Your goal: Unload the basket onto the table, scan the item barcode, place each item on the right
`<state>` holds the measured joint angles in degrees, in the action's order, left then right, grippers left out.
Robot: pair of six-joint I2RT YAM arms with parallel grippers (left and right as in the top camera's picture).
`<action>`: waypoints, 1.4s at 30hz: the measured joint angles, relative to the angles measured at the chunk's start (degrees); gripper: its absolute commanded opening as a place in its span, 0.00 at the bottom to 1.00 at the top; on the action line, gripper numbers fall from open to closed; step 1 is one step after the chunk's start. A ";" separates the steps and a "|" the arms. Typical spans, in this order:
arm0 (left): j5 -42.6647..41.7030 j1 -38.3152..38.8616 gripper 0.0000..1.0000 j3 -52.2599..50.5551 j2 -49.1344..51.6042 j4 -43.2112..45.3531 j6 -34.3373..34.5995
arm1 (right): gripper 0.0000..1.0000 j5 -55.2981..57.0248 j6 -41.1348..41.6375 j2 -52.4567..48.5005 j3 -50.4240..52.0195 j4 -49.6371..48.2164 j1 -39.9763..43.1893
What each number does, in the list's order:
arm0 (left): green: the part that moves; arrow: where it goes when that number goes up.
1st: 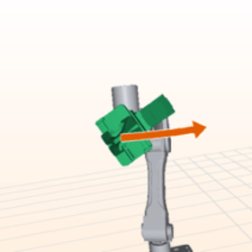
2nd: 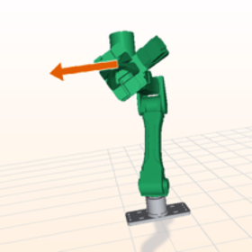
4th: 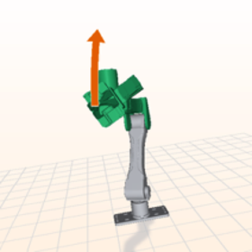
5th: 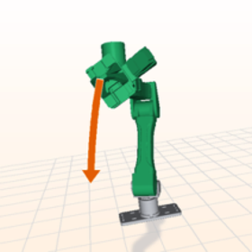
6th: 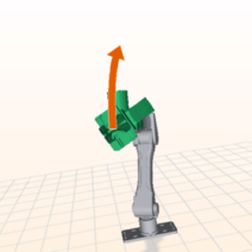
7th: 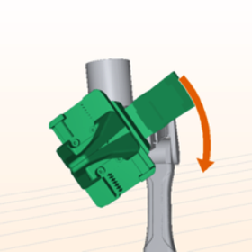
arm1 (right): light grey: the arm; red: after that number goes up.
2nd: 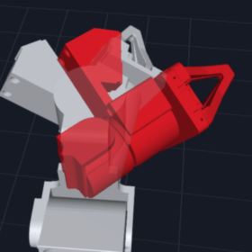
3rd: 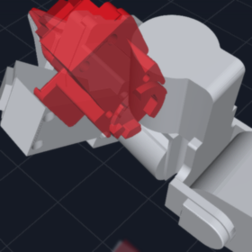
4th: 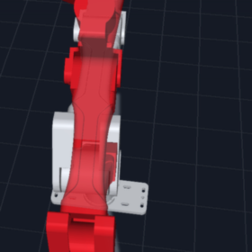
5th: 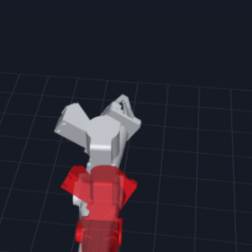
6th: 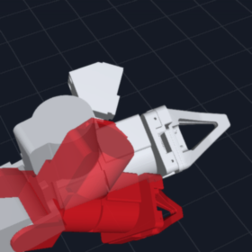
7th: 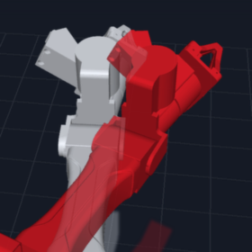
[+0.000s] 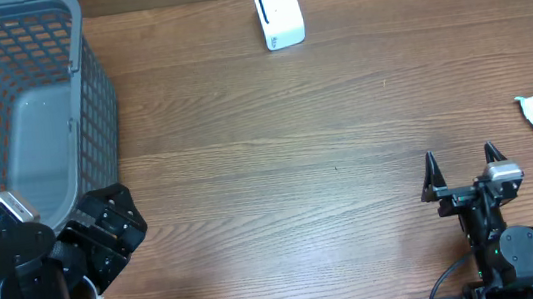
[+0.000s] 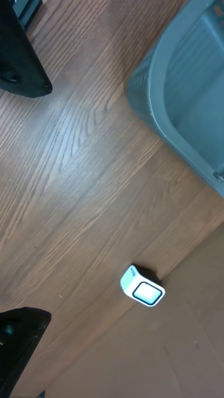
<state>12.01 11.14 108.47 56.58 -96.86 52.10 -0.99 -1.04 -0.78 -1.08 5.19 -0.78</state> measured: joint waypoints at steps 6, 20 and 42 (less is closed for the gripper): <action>0.00 0.00 1.00 0.00 0.00 0.00 -0.02 | 1.00 0.02 -1.53 0.00 0.00 0.00 -0.02; 0.00 0.00 0.99 0.00 0.00 0.00 -0.02 | 1.00 0.22 -2.01 0.00 0.00 -0.02 0.00; 0.02 0.00 1.00 0.00 0.00 0.00 -0.02 | 1.00 0.37 -2.14 0.00 0.00 -0.02 -0.02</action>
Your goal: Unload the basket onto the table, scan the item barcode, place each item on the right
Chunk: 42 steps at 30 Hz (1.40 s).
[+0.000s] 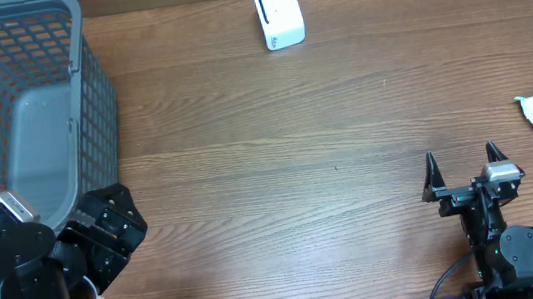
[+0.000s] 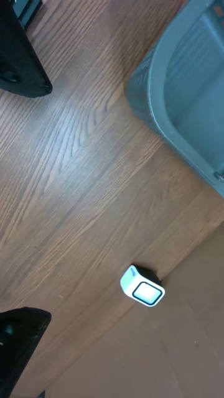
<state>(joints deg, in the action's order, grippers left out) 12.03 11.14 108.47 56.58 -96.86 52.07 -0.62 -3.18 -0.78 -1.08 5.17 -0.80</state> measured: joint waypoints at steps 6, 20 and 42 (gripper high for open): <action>-1.27 -0.33 1.00 -1.18 -0.28 0.22 -0.96 | 1.00 0.00 -0.04 0.00 0.00 0.00 0.02; -20.00 -7.85 1.00 -44.76 -22.51 44.63 -40.68 | 1.00 0.02 -0.07 0.00 0.02 -0.04 0.02; -28.30 -15.32 1.00 -97.66 -50.56 86.75 -47.71 | 1.00 0.04 -0.04 0.00 0.02 0.00 0.02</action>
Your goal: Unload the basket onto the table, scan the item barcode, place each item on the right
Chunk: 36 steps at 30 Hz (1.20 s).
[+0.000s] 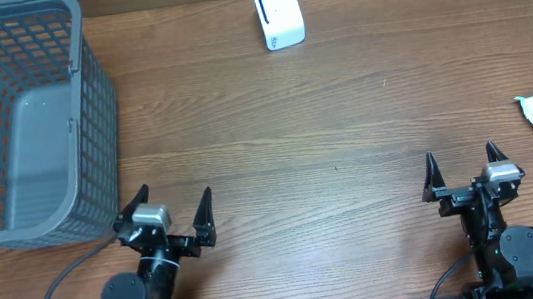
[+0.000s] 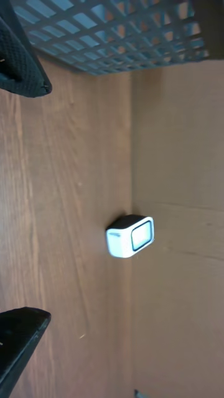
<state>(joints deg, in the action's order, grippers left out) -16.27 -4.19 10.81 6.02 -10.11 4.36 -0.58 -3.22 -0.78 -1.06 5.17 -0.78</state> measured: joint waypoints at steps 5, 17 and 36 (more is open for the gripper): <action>3.48 0.02 0.99 -7.58 -4.90 9.35 3.41 | 1.00 -0.02 0.00 -0.02 0.00 0.00 -0.02; 13.42 0.07 0.99 -10.32 -5.27 5.86 7.08 | 1.00 -0.02 -0.02 0.00 0.00 -0.07 0.00; 14.21 2.80 0.99 -10.32 -5.27 5.79 -2.08 | 1.00 -0.02 0.00 0.00 0.00 0.00 0.00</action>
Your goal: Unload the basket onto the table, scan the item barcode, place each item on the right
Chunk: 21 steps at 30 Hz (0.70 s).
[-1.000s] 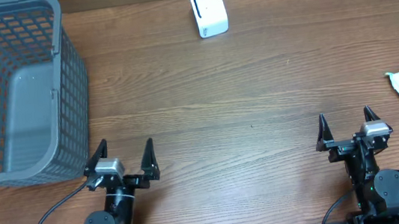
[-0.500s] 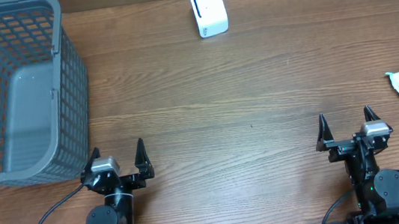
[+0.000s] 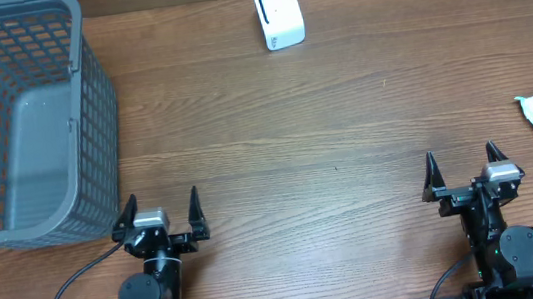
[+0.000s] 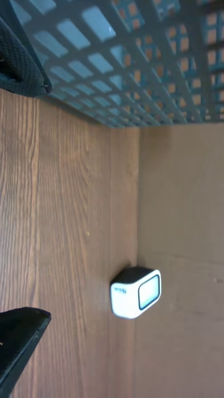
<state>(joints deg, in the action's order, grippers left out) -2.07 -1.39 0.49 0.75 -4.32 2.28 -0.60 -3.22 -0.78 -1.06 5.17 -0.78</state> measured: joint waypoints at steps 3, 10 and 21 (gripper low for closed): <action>0.07 0.57 1.00 0.00 0.00 0.00 -0.70 | 1.00 0.00 0.00 0.00 0.00 -0.04 0.00; 2.05 0.57 1.00 0.00 0.00 -0.09 -0.09 | 1.00 0.00 0.02 0.00 0.00 -0.02 -0.02; 5.38 0.57 0.99 0.00 0.00 0.00 2.21 | 1.00 0.00 0.00 0.00 0.00 -0.02 0.00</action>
<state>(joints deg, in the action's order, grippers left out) 3.31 -0.82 0.49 0.75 -4.32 4.49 -0.60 -3.22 -0.78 -1.06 5.15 -0.78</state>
